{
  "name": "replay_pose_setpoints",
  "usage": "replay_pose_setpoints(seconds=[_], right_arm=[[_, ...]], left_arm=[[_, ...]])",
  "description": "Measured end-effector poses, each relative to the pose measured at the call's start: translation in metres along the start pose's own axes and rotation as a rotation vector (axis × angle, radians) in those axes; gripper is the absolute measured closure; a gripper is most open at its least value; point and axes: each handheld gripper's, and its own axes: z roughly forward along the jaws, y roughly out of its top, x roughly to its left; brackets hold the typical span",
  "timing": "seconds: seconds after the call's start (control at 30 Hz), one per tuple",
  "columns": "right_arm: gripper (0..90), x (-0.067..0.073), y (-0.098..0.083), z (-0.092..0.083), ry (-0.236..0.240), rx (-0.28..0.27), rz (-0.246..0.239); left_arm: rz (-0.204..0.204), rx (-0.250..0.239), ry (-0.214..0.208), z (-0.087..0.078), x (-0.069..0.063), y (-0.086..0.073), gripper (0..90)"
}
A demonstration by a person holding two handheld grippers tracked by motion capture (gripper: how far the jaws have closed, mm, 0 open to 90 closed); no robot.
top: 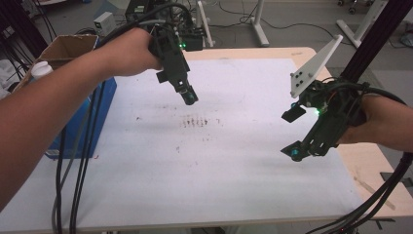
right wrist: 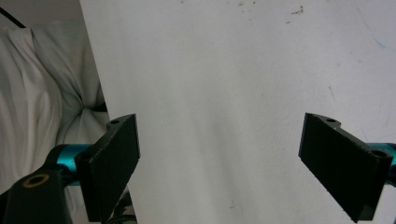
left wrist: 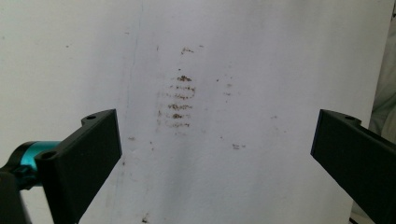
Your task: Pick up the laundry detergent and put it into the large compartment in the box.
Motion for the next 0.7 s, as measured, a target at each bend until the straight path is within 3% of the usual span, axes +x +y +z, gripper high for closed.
replay_pose_setpoints(seconds=[0.2, 0.7], right_arm=[[11.7, -0.0003, -0.0012, 0.0006, 0.002, 0.0, 0.0], [11.7, 0.002, -0.0004, 0.0048, 0.004, -0.004, 0.004]], left_arm=[[-0.003, 0.012, -0.017, 0.0095, 0.0003, -0.0015, 1.7], [-0.017, -0.007, -0.016, 0.0089, 0.0022, -0.0063, 1.7]])
